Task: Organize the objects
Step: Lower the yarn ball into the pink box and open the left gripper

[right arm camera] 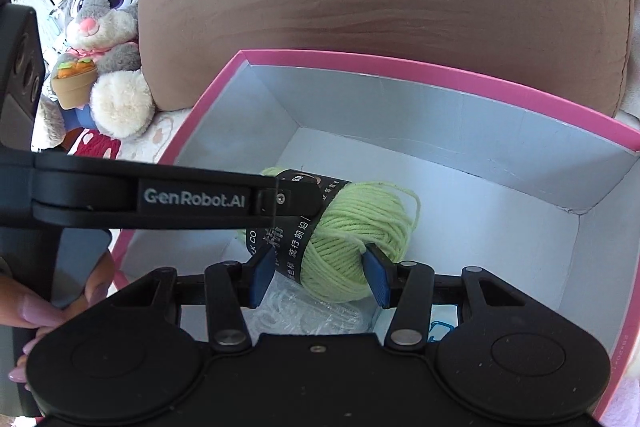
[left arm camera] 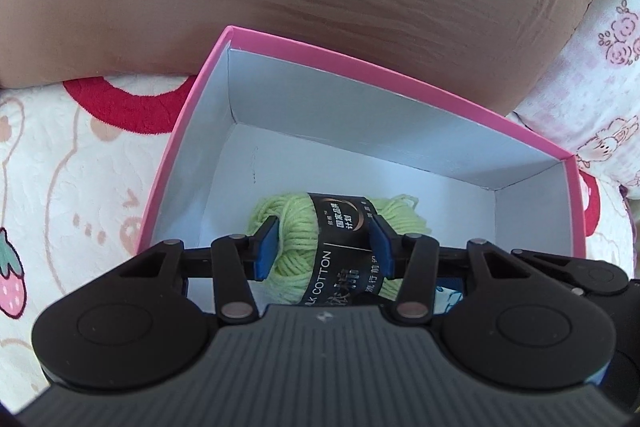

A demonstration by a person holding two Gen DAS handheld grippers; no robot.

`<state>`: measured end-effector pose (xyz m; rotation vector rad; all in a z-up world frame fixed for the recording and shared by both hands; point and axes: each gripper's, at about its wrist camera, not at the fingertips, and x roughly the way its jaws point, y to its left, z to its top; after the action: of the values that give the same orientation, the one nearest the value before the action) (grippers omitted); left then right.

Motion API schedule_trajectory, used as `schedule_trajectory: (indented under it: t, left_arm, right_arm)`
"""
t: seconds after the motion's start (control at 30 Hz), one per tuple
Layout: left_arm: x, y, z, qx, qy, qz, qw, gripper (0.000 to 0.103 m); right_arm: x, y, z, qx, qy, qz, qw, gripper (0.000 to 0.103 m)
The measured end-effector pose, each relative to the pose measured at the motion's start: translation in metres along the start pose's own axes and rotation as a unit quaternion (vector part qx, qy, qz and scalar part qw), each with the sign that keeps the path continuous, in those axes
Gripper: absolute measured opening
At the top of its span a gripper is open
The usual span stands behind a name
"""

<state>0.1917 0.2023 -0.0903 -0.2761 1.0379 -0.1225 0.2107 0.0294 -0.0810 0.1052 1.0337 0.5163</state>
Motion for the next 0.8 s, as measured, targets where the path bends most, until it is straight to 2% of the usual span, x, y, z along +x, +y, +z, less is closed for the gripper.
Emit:
schedule_trajectory:
  t: [0.17,0.33,0.5,0.67,0.8]
  left_arm:
    - [-0.001,-0.004,-0.005,-0.003,-0.011,0.009,0.9999,0.047]
    - [-0.02,-0.006,0.0,0.01,-0.02,0.006,0.9997,0.05]
    - [-0.042,-0.006,0.006,-0.005,-0.003,-0.01,0.9999,0.054]
    - [-0.066,-0.023,0.003,0.023,0.001,0.018,0.9996,0.059]
    - [-0.088,-0.034,-0.005,0.048,0.011,0.013,0.9987,0.06]
  right_arm:
    - [-0.003,0.002,0.002,-0.013,0.006,-0.005,1.0,0.054]
    - [-0.031,-0.005,-0.001,-0.018,-0.021,0.014,1.0,0.054]
    - [-0.05,-0.008,-0.002,-0.032,-0.044,0.006,0.999,0.054]
    - [-0.065,-0.005,-0.006,-0.048,-0.048,0.006,0.998,0.055]
    - [-0.082,0.003,-0.009,-0.066,-0.051,0.007,0.996,0.055]
